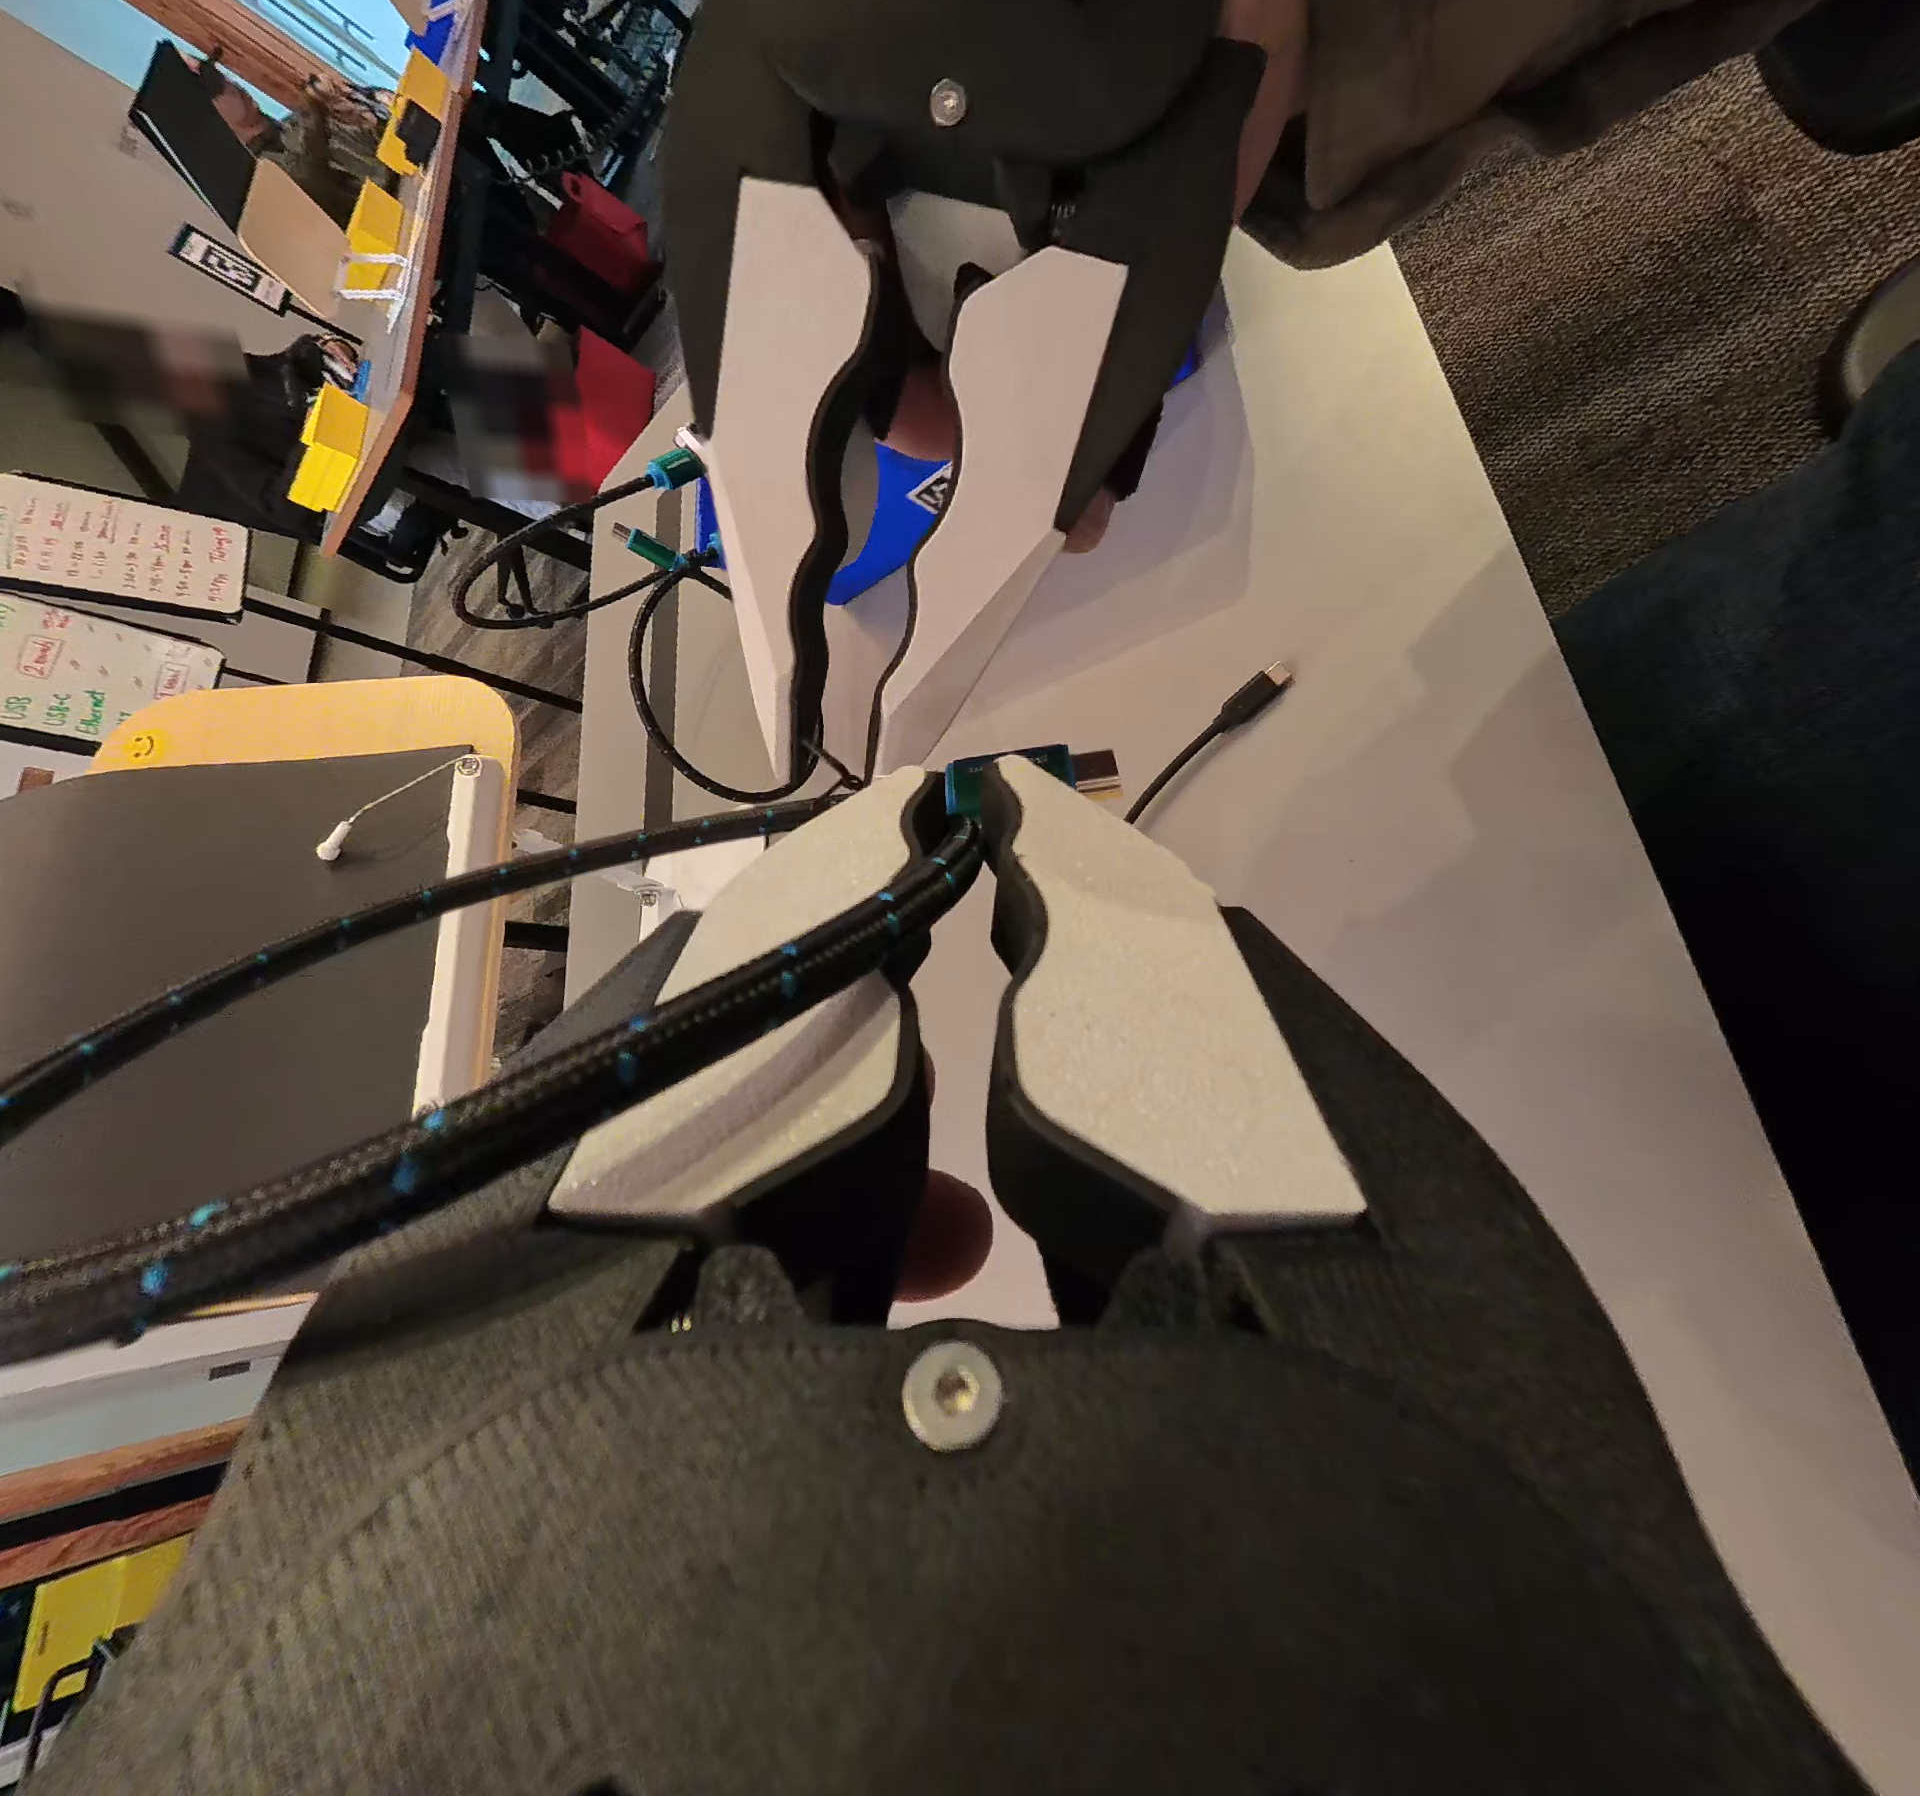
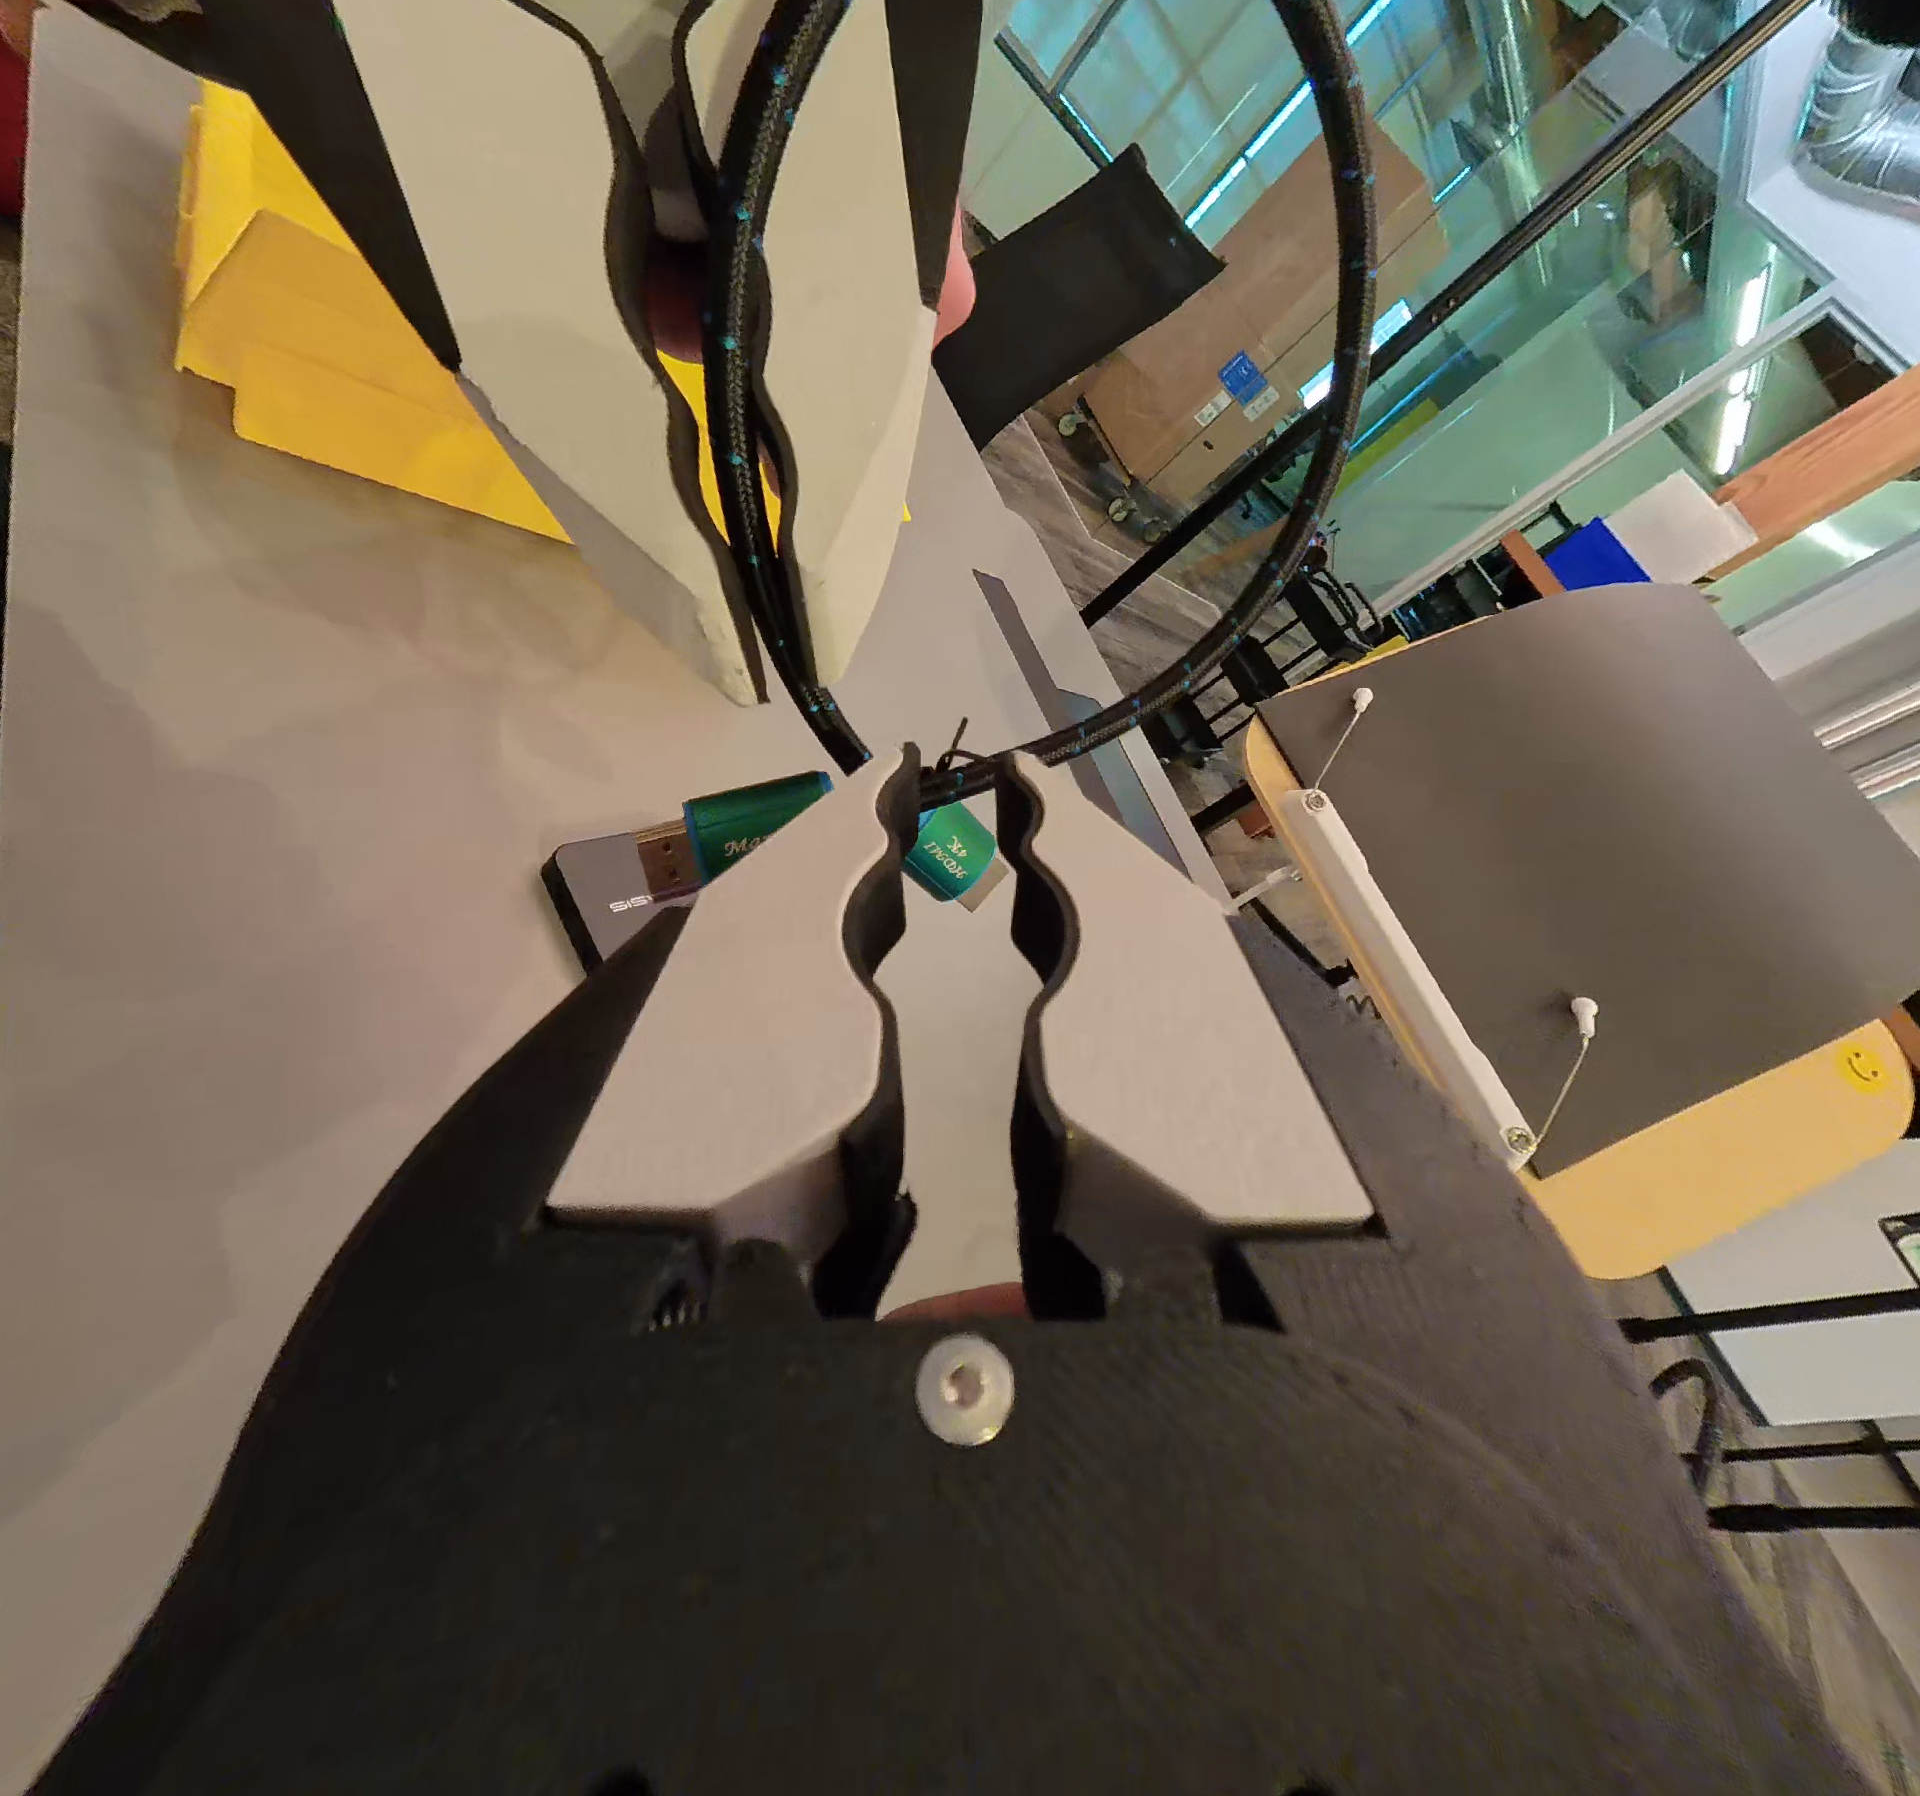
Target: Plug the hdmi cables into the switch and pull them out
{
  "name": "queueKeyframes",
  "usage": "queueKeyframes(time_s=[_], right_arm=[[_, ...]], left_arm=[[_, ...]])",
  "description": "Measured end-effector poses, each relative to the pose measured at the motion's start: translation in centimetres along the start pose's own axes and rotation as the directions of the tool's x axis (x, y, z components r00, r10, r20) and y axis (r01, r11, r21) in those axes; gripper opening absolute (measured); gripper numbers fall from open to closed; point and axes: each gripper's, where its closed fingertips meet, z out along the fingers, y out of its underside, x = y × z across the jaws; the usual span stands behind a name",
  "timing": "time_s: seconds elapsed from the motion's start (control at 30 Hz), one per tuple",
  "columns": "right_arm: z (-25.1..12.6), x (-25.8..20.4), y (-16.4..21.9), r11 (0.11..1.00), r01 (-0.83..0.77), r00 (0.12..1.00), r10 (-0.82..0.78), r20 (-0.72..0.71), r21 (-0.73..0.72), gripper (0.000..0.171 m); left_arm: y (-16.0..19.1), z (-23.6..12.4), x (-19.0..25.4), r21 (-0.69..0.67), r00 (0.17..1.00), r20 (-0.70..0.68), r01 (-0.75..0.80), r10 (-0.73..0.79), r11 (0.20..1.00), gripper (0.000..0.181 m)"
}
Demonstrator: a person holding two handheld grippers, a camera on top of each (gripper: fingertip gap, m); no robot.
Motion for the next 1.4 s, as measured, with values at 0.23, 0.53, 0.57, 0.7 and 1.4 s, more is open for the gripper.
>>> queueKeyframes(time_s=[0.23, 0.53, 0.57, 0.7, 1.4], right_arm=[[-0.1, 0.4, -0.2, 0.999, 0.045, 0.998, -0.045, -0.035, -0.003, 0.005], [0.1, 0.8, -0.2, 1.0, 0.008, 0.998, -0.008, -0.067, 0.007, 0.0], [0.1, 0.9, -0.1, 1.0, -0.003, 0.998, 0.004, -0.069, 0.009, 0.0], [0.1, 1.3, 0.0, 0.999, -0.044, 0.996, 0.046, -0.081, 0.02, 0.0], [0.0, 3.1, 0.6, 0.97, -0.227, 0.966, 0.235, -0.108, 0.087, 0.0]], left_arm=[[0.2, 0.0, -0.5, -0.004, 1.0, 0.024, 0.021, -0.02, 1.0, 0.006], [0.4, 0.2, -1.5, 0.015, 0.994, 0.057, 0.092, -0.093, 0.996, 0.006], [0.4, 0.3, -1.5, 0.017, 0.994, 0.056, 0.097, -0.098, 0.995, 0.006], [0.5, 0.4, -1.8, 0.031, 0.991, 0.064, 0.117, -0.119, 0.993, 0.006], [1.9, 0.4, -3.1, 0.081, 0.967, 0.063, 0.242, -0.247, 0.967, 0.017]])
